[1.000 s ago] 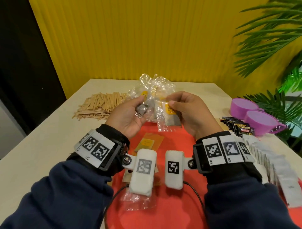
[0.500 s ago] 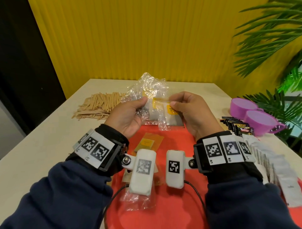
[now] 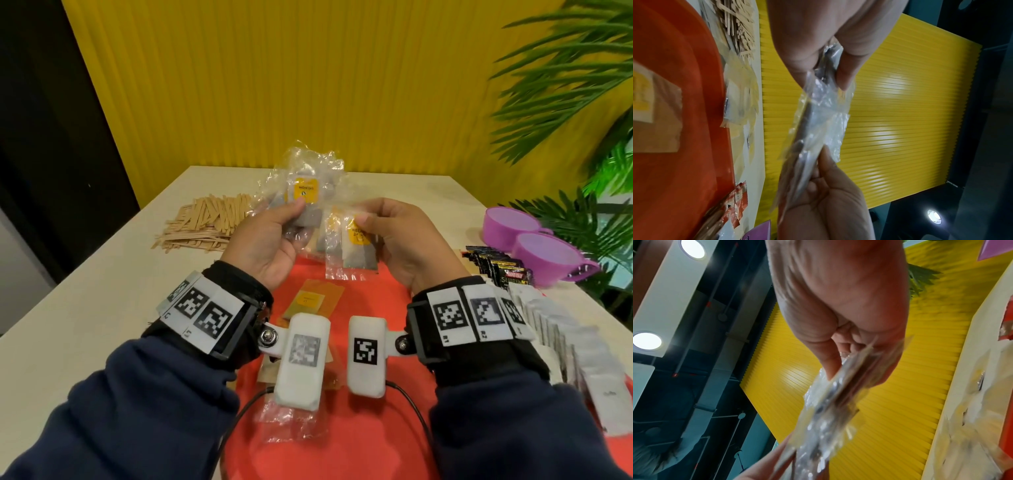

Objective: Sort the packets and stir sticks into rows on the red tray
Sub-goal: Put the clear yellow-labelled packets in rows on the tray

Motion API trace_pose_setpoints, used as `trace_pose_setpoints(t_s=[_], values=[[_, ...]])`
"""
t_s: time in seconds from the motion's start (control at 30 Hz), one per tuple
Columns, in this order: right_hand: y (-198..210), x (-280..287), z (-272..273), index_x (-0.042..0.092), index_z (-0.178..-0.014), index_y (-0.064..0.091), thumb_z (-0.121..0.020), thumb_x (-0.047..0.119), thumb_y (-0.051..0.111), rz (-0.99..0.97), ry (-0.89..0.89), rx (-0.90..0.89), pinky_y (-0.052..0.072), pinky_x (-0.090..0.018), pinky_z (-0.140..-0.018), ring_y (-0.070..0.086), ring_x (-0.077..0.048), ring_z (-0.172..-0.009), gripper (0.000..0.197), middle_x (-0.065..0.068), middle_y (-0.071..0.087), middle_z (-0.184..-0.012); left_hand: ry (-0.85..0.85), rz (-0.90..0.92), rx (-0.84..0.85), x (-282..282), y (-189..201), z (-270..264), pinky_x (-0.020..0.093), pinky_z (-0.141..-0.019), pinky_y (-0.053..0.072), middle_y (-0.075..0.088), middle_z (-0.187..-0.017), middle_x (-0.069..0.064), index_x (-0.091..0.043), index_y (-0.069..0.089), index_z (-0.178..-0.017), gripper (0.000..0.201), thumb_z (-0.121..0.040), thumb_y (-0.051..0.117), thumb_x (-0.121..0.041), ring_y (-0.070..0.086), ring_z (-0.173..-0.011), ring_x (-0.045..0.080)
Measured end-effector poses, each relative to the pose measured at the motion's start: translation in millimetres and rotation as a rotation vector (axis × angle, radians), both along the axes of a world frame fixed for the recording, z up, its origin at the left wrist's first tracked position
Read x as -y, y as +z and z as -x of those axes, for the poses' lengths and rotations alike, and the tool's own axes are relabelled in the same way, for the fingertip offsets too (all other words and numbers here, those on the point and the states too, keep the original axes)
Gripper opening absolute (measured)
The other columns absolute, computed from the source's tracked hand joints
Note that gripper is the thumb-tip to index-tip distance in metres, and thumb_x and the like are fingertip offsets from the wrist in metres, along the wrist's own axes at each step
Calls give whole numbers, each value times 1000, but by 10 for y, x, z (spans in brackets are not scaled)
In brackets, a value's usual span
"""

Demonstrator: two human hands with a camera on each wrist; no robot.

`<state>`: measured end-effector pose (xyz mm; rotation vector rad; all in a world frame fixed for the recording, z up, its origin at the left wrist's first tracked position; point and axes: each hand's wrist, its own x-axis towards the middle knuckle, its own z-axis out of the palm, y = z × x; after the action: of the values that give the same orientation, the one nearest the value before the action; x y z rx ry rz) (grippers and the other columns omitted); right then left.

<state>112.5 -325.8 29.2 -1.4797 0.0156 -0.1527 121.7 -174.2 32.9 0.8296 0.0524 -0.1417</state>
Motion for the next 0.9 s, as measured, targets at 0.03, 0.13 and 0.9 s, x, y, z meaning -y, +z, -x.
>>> trace_pose_setpoints(t_s=[0.03,0.13,0.9], values=[[2,9,2,11,-75,59,-90,-6,49,-17,2,-1,46,-25,-55,55,-10,-54,24,-1,60,-65,-5,0,-1,1,20,18,26,-75,53,66,-81,12,-9,52,-102,19,-89,50,5,65,-70,15],[13,23,10,9,-79,58,-91,-7,46,-104,13,0,49,-20,-47,58,-8,-49,23,-2,61,-64,-34,-21,26,-4,6,5,24,-67,55,61,-91,13,-13,51,-107,28,-90,46,8,62,-70,14],[-35,31,-59,8,-112,48,-89,-7,53,-207,-122,-18,50,-21,-47,57,-5,-51,28,-5,54,-84,-54,-47,7,-43,-39,-62,23,-58,53,65,-93,10,-10,57,-91,7,-94,50,-13,63,-75,18]])
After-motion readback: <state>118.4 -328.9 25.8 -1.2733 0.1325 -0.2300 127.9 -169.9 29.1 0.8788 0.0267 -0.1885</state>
